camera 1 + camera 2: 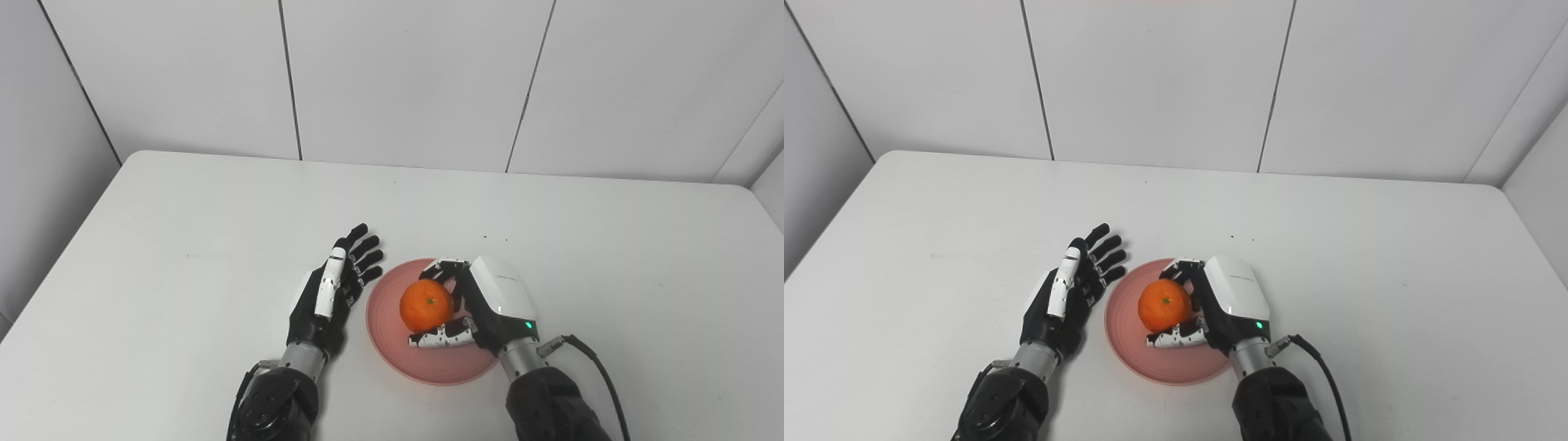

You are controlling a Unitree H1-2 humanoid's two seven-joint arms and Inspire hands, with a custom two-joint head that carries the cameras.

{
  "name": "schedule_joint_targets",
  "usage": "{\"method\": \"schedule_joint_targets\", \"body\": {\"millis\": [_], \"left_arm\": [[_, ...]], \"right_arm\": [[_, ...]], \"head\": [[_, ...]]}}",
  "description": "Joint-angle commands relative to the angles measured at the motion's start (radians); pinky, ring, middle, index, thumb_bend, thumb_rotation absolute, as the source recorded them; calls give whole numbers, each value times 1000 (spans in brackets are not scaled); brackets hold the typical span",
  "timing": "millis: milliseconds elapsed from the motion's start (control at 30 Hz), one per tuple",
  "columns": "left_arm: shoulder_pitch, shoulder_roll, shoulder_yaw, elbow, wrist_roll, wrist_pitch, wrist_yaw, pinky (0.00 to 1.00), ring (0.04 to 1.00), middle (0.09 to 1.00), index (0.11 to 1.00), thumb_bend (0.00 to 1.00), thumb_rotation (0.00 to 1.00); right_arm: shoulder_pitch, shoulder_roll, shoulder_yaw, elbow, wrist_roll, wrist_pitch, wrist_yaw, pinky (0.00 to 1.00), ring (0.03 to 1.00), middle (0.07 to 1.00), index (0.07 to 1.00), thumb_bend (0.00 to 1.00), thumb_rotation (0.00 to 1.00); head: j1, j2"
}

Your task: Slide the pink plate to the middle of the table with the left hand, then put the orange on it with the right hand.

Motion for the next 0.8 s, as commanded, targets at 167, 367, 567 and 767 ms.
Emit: {"method": "schedule_joint_targets", "body": {"millis": [167,367,567,767], "left_arm": [[-2,-8,5,8,0,21,4,861,871,881,875,409,1000],[-3,-5,5,13,7,13,3,862,870,881,875,410,1000],[-1,0,4,11,10,13,1,863,872,884,880,413,1000],[-1,0,7,14,8,4,1,861,871,881,875,408,1000]], "right_arm": [[-26,6,17,-26,-21,-37,-9,247,353,456,487,518,139],[-28,4,23,-40,-34,-19,19,311,419,516,490,521,148],[-29,-2,27,-57,-54,-8,72,446,548,628,637,900,241],[-23,-6,15,-77,-45,-20,99,571,654,705,704,997,341]], "head": [[-3,0],[-6,0],[-12,-1],[-18,-1]]}}
